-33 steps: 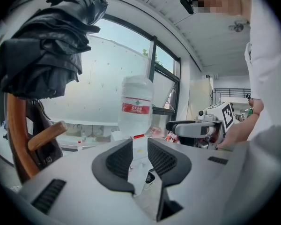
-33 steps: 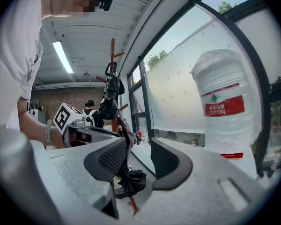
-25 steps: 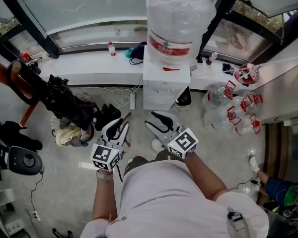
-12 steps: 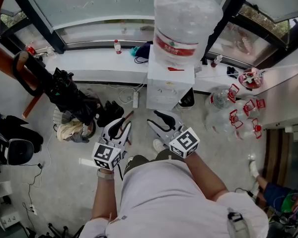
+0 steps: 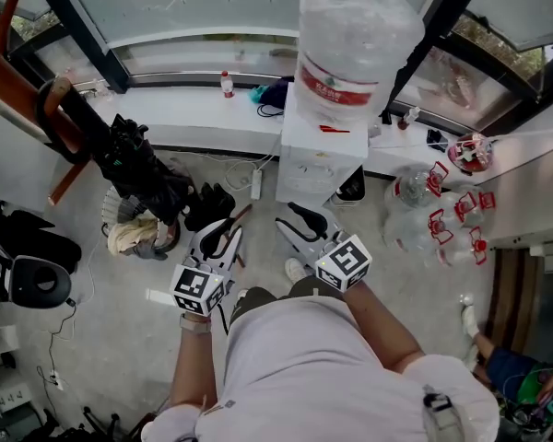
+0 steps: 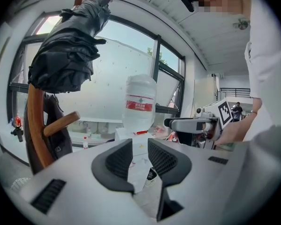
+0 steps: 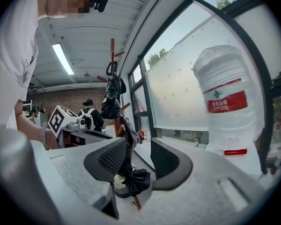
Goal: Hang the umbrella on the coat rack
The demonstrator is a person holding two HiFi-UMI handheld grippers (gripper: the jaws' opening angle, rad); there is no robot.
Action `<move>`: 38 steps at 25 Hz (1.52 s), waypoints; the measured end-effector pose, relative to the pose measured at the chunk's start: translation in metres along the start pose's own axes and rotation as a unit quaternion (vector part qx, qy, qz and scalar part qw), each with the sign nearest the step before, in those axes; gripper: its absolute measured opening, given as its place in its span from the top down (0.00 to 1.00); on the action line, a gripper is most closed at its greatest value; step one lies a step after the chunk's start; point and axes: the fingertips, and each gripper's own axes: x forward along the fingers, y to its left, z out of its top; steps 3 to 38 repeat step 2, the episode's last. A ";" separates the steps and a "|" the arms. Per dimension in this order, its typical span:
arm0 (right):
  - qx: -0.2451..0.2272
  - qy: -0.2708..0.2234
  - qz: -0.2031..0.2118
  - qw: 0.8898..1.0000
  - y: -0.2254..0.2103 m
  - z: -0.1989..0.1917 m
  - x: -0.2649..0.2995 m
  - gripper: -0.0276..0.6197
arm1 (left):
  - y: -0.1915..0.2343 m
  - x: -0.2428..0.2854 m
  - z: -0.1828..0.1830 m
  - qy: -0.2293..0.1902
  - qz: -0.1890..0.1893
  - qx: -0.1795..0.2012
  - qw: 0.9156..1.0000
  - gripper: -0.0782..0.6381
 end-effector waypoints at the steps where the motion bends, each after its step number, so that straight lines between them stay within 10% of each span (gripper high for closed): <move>1: 0.000 0.000 0.001 1.000 0.001 0.000 0.001 0.70 | 0.001 -0.001 0.000 0.000 0.001 0.000 1.000 0.77; 38: 0.001 0.000 0.002 1.000 0.001 0.001 0.002 0.70 | 0.001 -0.002 -0.001 0.001 0.002 0.000 1.000 0.77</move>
